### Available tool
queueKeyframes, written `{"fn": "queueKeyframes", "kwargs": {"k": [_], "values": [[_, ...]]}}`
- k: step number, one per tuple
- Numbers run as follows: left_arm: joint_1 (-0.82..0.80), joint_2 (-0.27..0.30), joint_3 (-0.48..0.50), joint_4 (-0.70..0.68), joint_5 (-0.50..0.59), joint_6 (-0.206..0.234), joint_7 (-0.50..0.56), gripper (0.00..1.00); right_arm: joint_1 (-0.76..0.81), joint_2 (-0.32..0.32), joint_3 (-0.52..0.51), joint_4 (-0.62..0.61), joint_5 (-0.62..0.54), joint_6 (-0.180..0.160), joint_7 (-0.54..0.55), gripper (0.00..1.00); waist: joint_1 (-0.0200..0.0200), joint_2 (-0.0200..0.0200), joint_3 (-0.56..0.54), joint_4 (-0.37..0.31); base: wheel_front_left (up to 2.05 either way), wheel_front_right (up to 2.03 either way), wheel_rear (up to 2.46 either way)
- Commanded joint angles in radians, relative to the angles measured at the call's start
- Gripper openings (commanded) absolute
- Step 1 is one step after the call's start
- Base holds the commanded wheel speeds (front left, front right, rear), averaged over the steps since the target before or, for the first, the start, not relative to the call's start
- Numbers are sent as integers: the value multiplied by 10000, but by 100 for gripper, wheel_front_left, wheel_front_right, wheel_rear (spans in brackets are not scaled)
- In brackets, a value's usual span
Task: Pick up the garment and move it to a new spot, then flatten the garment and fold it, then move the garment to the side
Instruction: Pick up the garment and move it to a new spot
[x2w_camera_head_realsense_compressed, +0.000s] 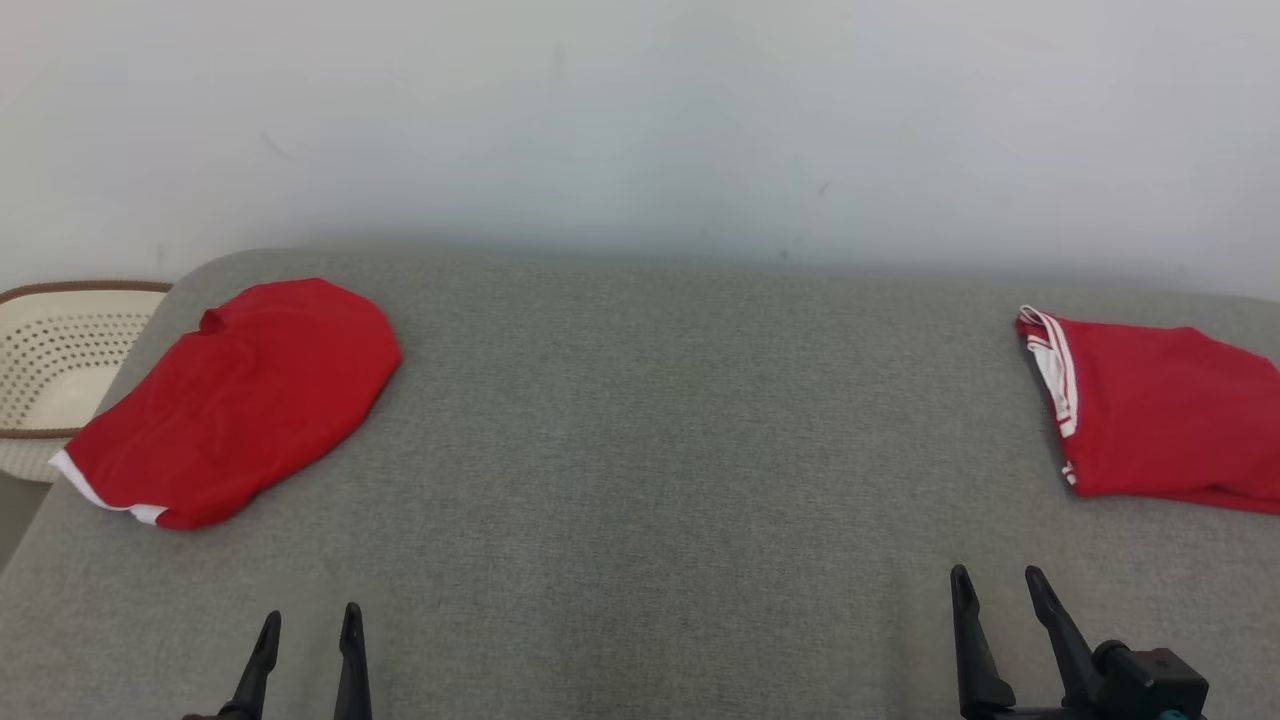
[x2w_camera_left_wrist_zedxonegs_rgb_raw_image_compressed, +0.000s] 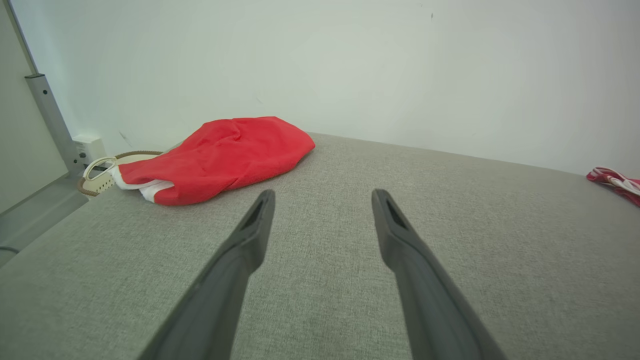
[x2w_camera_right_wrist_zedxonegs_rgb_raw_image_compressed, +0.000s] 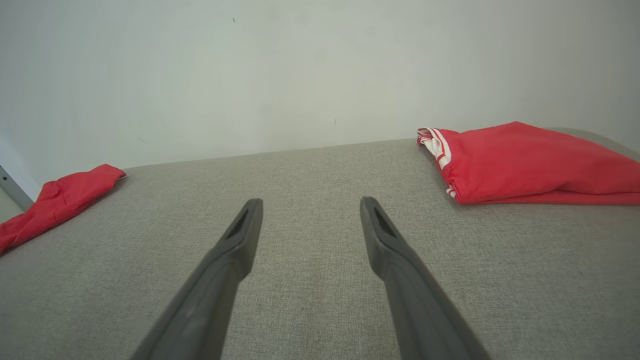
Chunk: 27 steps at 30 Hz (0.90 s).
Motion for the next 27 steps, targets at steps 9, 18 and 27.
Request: {"fn": "queueKeyframes", "kwargs": {"k": [9,18,27], "values": [[69,204,90,-42,-136,131,81,100,62,27,-35,147,189,-6,-70,100,0,0,-75,1566,0,0,0],[153,293,161,-168,-231,235,182,100,-90,28,168,318,359,-6,-157,100,0,0,-63,2459,0,0,0],[344,388,193,-356,-206,370,295,100,-184,26,280,545,532,-6,-282,100,0,0,-79,3198,0,0,0]]}}
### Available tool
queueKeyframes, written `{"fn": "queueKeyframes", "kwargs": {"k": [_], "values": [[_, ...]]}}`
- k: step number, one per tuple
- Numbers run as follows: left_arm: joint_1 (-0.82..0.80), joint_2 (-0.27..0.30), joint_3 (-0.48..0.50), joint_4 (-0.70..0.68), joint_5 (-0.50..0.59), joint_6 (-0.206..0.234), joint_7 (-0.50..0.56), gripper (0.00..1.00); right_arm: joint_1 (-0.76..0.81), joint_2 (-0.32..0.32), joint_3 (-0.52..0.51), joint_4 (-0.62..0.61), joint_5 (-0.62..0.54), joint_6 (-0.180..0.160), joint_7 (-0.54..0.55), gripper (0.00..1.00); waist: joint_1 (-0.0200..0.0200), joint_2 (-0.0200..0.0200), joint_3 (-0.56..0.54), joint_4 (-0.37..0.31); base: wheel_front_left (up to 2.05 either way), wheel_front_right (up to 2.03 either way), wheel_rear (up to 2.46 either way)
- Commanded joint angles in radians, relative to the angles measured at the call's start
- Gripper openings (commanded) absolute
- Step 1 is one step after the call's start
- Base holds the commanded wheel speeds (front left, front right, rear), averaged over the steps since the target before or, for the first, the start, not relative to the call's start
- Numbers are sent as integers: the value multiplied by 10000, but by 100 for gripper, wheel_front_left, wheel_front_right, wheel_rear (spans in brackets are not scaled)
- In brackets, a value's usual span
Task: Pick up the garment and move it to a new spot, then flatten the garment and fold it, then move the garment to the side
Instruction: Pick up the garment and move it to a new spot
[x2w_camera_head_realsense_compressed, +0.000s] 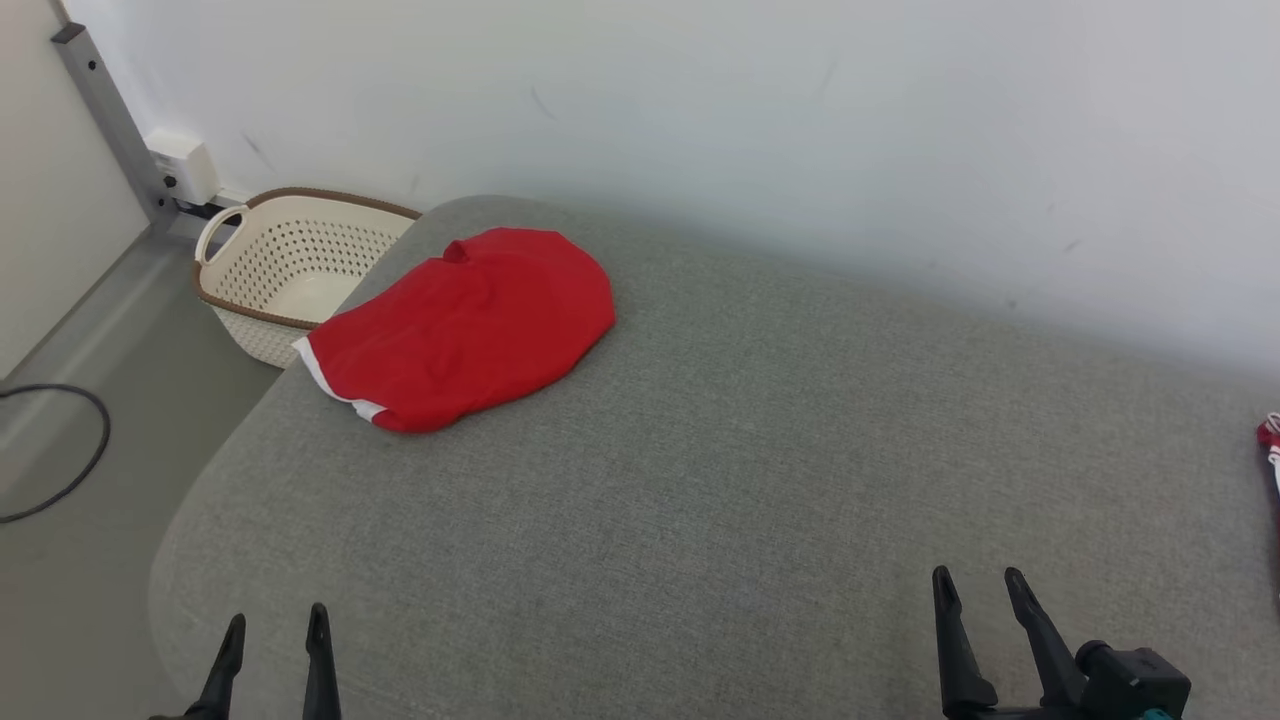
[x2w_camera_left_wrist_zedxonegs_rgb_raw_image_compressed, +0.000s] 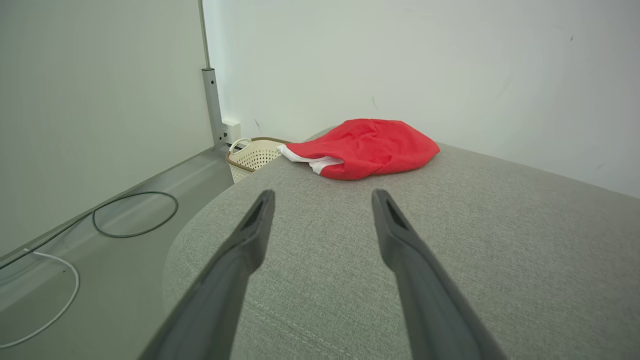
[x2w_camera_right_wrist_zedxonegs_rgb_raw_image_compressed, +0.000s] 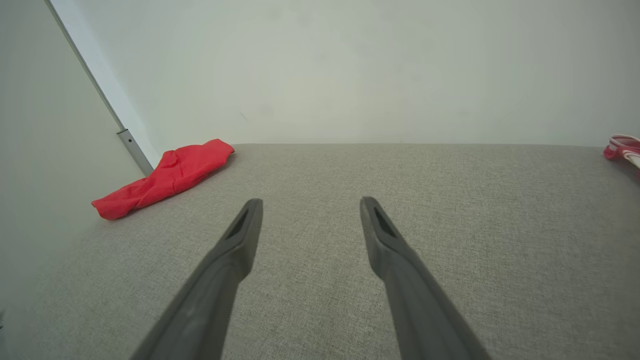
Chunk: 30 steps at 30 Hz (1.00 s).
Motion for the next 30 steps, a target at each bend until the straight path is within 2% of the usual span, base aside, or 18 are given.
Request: {"fn": "queueKeyframes", "kwargs": {"k": [1,11,22,24,30], "values": [[211,30,9,-62,75,61,19,100,40,14,1,57,113,-6,-26,100,0,0,-24,181,0,0,0],[205,103,77,-117,-81,97,-11,100,-15,15,103,242,185,-6,-111,100,0,0,-96,481,0,0,0],[191,38,116,-229,-303,209,-35,100,-239,13,367,312,218,-6,-94,100,0,0,-12,27,0,0,0],[-7,-68,172,-262,-566,114,-16,100,-291,12,467,304,195,-6,-85,100,0,0,35,-128,0,0,0],[-1221,308,384,8,-1015,-347,242,100,-701,11,793,281,208,-6,-64,100,0,0,415,-667,0,0,0]]}}
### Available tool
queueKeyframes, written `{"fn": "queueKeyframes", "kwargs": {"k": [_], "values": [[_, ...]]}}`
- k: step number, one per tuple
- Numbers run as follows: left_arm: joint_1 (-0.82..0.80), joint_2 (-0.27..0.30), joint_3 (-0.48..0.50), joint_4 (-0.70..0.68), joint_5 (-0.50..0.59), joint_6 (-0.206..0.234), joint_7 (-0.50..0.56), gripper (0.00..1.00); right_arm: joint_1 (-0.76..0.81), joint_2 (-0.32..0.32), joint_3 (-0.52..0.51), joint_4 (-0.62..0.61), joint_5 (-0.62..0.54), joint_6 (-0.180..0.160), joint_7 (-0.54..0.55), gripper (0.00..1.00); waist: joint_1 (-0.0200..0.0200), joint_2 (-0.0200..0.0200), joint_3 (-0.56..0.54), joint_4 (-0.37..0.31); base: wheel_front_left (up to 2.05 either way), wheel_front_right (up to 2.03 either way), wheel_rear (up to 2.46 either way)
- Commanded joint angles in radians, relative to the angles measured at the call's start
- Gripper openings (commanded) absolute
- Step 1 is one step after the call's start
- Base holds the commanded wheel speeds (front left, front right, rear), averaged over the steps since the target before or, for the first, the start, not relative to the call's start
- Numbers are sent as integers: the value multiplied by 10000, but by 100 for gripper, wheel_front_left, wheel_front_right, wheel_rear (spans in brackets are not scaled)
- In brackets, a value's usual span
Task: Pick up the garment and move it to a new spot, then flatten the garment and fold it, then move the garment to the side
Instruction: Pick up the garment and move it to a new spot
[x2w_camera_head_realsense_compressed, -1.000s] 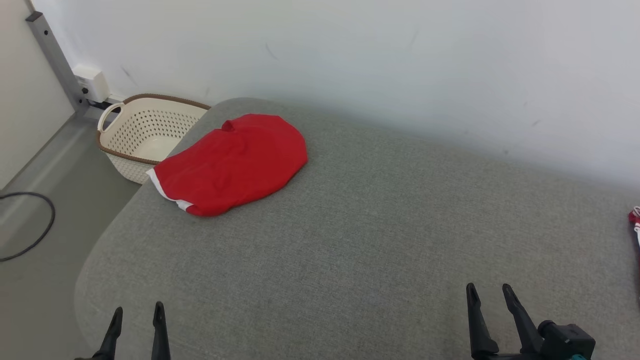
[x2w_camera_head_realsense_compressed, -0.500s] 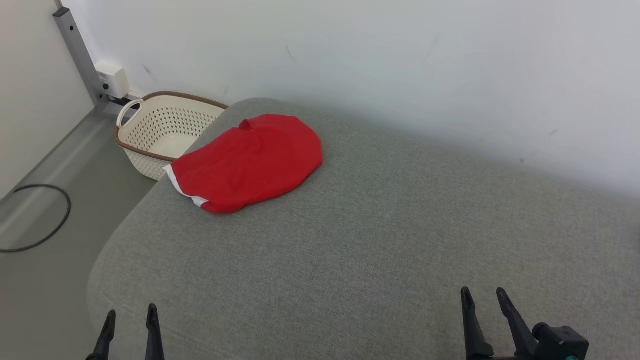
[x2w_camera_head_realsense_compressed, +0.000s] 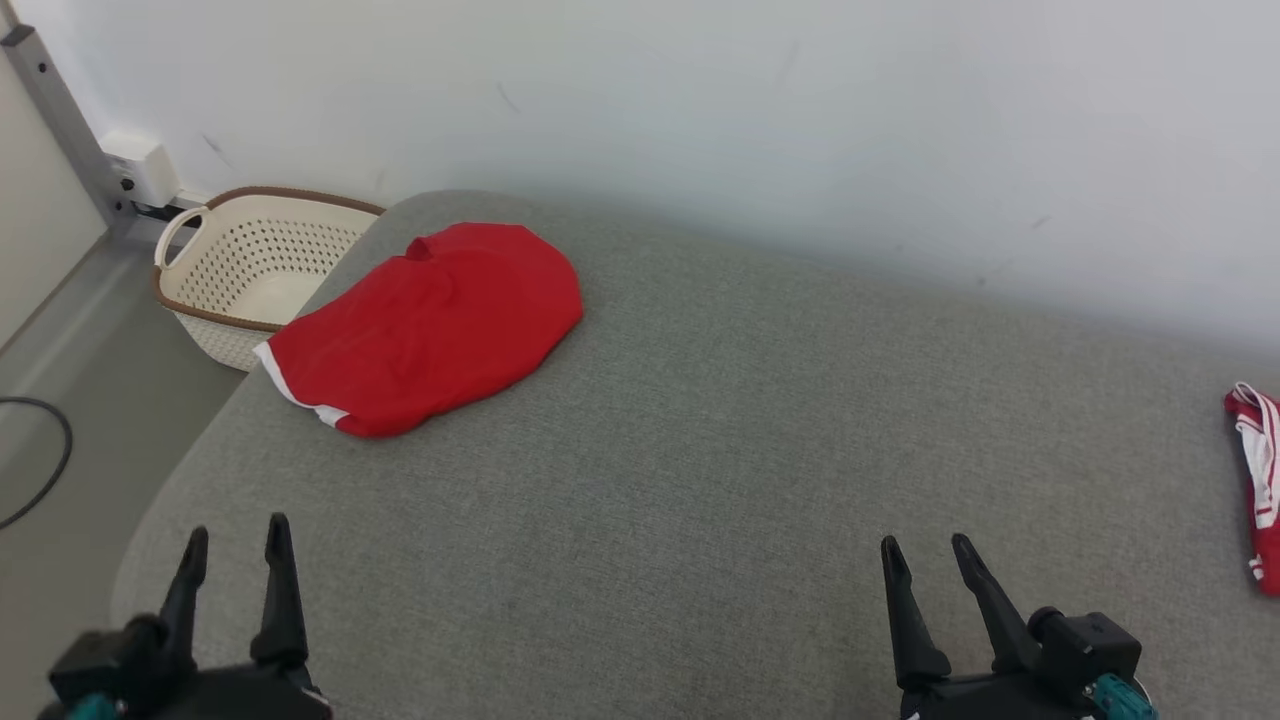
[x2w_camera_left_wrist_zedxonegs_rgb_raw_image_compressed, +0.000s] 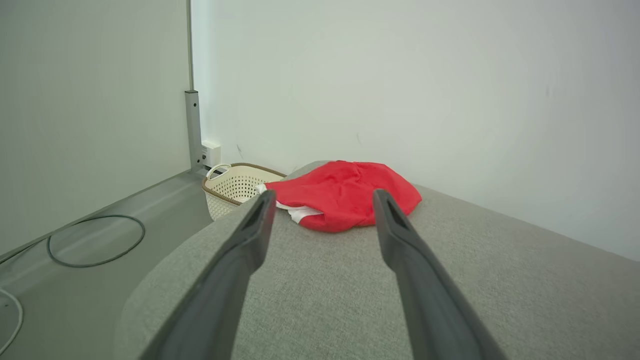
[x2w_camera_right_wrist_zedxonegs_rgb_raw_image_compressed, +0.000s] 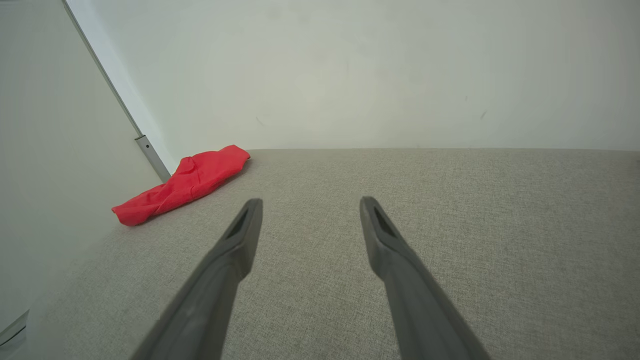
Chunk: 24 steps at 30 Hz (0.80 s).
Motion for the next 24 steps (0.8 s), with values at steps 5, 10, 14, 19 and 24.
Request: {"fn": "queueKeyframes", "kwargs": {"k": [5,10,14,19,24], "values": [[-1419,590,163,647,-206,-352,542,100,-554,0,301,-52,52,-6,25,100,-1,-1,692,-703,0,0,0],[-3036,1075,426,1599,-517,-638,935,100,-1565,-3,833,-232,145,-4,-39,100,-1,-1,1475,-1547,0,0,0],[-4176,1436,515,2419,-762,-899,1270,100,-2332,-3,1263,-275,313,-4,-186,100,-1,-1,2112,-2187,0,0,0],[-5571,1952,616,3594,-962,-1229,1757,100,-2892,-3,1808,-70,623,-3,-448,100,-1,-1,2619,-2866,0,0,0],[-6806,2301,685,4858,-1165,-1387,2151,100,-3166,2,2189,128,832,-3,-633,100,-1,-1,2949,-3441,0,0,0]]}}
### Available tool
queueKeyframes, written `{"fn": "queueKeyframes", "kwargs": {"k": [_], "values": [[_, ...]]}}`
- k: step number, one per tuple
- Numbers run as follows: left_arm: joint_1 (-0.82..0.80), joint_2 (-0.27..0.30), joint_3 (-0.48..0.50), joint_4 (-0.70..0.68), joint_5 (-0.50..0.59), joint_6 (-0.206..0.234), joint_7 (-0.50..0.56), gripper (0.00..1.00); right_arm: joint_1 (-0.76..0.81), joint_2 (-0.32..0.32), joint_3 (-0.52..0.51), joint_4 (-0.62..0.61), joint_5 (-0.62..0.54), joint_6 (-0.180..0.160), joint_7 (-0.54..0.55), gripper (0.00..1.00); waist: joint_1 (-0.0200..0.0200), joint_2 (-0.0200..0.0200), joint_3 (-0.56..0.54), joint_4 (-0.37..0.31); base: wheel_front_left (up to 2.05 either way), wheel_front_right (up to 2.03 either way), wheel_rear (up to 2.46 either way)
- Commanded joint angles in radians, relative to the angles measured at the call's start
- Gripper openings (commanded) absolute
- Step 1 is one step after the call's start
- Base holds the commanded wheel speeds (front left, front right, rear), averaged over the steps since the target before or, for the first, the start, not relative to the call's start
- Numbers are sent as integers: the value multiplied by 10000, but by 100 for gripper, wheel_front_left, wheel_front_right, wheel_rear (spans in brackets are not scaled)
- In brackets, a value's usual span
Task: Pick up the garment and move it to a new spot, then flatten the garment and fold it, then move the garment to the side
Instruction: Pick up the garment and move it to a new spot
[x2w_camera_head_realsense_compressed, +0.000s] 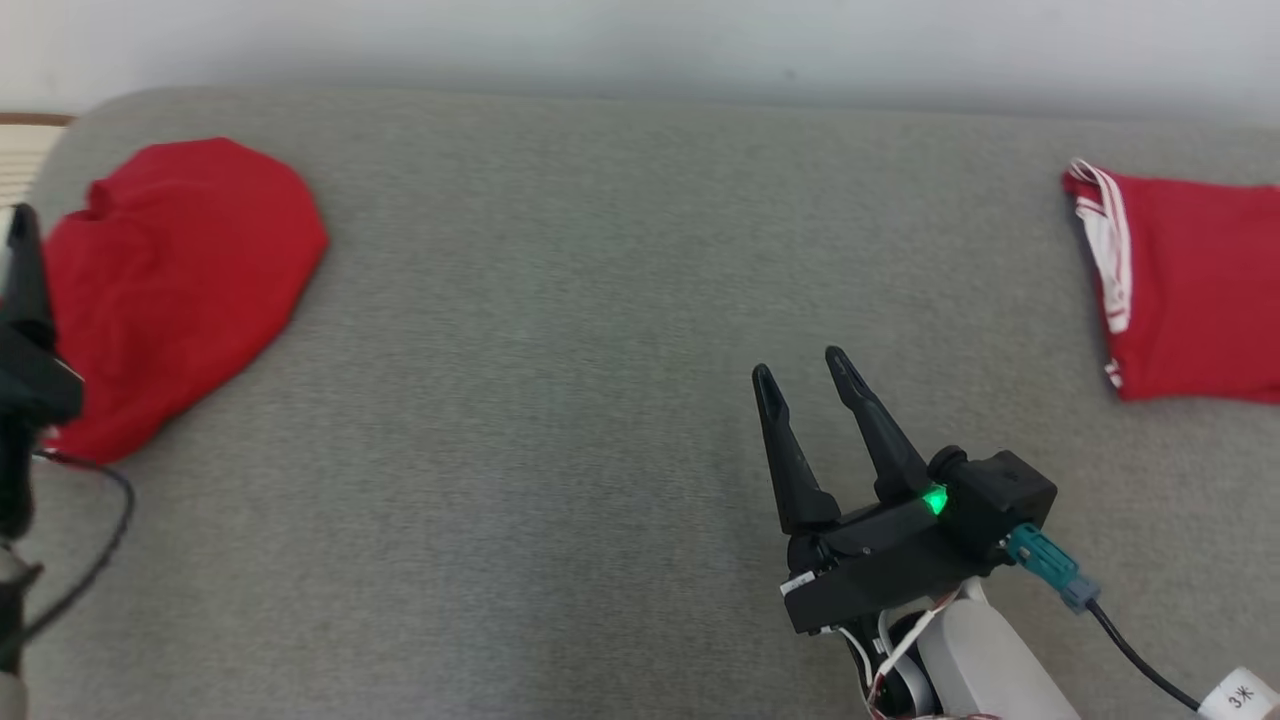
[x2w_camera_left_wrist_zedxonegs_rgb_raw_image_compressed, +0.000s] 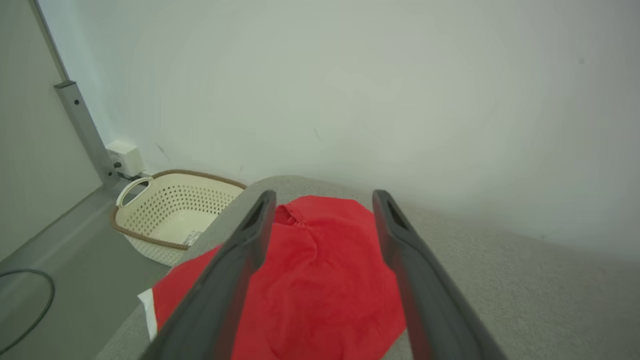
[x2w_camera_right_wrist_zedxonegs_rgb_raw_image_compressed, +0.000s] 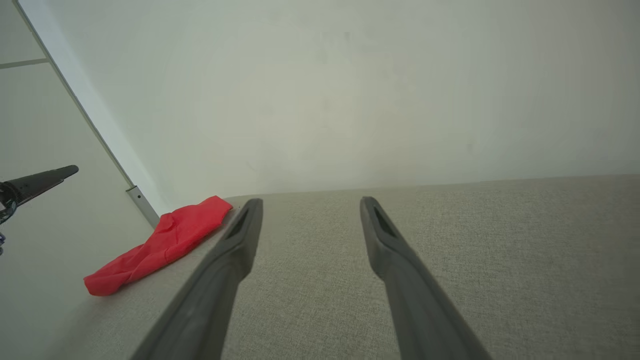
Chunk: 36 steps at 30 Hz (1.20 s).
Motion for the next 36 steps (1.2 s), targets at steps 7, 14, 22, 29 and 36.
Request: {"fn": "queueKeyframes", "kwargs": {"k": [7,14,22,29,36], "values": [[-1516,707,48,1741,-27,-118,455,100,-528,2,212,53,165,1,-162,100,-3,-3,1233,-1624,0,0,0],[-2508,1157,-21,3166,-43,-159,871,100,-744,7,243,-161,252,1,-173,100,-3,-3,1822,-2221,0,0,0],[-3242,1655,-220,4707,101,-20,1653,100,-894,1,349,-422,237,1,-175,100,-3,-3,2328,-2599,0,0,0],[-3335,1729,-706,5557,447,-84,2286,100,-887,2,371,-408,173,1,-176,100,-3,-3,2381,-2574,0,0,0],[-3529,1723,-1327,6098,831,-100,3098,100,-988,5,372,-330,38,1,-177,100,-3,-3,2288,-2386,0,0,0]]}}
